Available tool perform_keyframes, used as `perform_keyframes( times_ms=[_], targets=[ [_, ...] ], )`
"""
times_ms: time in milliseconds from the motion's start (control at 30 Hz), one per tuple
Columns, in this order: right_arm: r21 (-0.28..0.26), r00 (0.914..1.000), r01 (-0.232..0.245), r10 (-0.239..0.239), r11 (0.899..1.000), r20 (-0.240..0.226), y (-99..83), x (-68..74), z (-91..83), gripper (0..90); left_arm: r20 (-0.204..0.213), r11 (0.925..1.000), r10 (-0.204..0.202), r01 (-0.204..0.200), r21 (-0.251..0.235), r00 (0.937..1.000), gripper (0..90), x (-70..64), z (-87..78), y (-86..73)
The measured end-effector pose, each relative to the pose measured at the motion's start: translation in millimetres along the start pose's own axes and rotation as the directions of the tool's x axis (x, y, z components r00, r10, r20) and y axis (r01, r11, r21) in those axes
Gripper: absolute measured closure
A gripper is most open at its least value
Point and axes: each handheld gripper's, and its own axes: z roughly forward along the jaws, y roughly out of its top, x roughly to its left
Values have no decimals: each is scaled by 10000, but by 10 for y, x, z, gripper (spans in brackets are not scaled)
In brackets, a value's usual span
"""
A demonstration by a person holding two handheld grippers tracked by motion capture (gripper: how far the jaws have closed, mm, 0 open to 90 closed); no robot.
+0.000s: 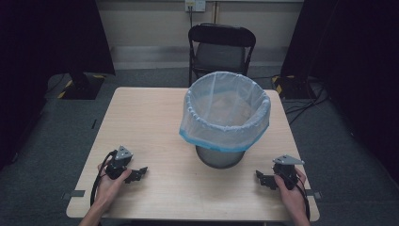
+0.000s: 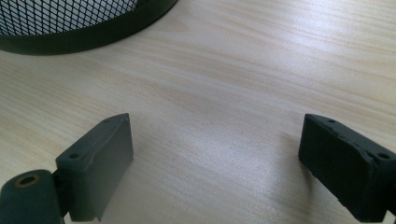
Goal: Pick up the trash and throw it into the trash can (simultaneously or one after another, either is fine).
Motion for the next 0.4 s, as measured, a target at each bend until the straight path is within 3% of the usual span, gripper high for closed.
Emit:
perform_keyframes(
  times_ms=[200,400],
  targets=[
    [0,10000,-9,9,10000,0,0,0,1,92,-40,9991,-41,40,-420,10000,130,19,13,-60],
    [2,10000,-11,11,10000,-2,0,-1,1,92,-51,9991,-77,75,-423,10000,115,20,14,-60]
  ],
)
